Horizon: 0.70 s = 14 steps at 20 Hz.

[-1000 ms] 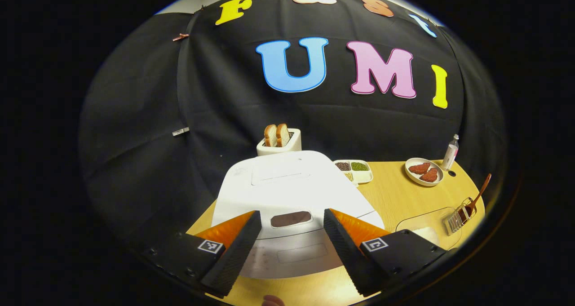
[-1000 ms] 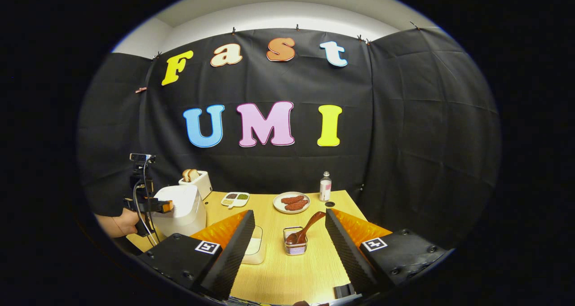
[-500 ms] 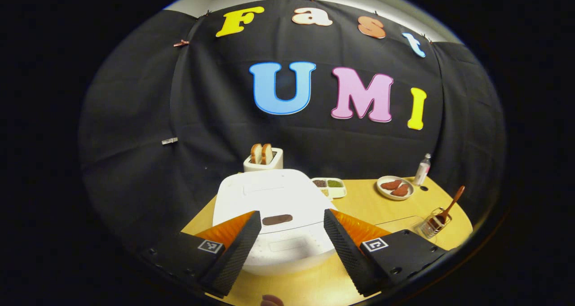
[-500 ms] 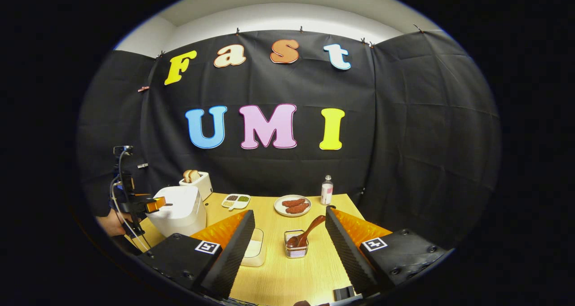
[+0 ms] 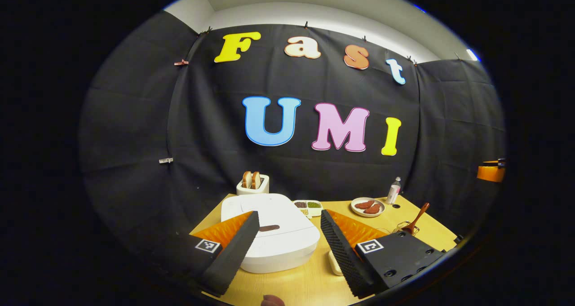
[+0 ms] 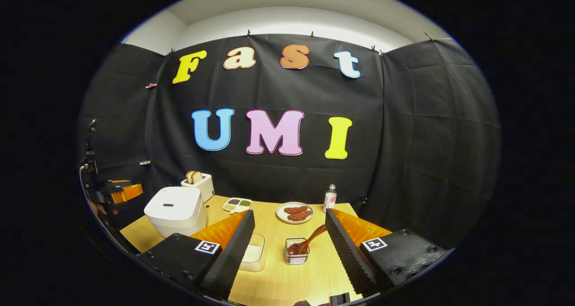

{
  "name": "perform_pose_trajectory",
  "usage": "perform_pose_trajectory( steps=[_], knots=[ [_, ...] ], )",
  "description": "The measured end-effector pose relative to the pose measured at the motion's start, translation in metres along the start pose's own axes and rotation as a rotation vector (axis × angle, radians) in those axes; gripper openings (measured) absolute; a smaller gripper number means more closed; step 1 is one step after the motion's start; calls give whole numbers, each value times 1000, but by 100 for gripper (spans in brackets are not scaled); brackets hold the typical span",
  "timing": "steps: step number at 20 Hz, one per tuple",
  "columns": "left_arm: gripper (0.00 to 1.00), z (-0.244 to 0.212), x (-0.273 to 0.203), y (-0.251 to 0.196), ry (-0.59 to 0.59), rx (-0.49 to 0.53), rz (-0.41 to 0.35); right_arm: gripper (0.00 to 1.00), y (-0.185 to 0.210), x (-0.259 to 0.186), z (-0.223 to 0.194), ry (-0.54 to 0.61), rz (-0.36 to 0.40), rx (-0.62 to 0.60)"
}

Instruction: Close the left gripper, press the button to open the rice cooker; take a wooden spoon from the chopstick holder with the right hand, scoop a spoonful of rice and pour it into the rice cooker, then put the wooden spoon back into the chopstick holder.

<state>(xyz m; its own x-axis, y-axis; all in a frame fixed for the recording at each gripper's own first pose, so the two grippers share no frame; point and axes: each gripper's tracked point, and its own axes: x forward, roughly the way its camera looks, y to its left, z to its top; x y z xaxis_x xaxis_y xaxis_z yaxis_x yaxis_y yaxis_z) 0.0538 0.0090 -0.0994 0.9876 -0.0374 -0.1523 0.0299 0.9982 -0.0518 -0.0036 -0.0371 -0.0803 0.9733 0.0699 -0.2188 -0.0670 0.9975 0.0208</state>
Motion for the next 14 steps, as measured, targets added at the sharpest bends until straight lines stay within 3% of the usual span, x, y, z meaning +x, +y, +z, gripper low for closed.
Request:
perform_pose_trajectory(
  steps=[14],
  knots=[
    [95, 78, -78, -38, -150, 46, -76, 100, 12, -6, 33, -89, 8, -30]
  ],
)
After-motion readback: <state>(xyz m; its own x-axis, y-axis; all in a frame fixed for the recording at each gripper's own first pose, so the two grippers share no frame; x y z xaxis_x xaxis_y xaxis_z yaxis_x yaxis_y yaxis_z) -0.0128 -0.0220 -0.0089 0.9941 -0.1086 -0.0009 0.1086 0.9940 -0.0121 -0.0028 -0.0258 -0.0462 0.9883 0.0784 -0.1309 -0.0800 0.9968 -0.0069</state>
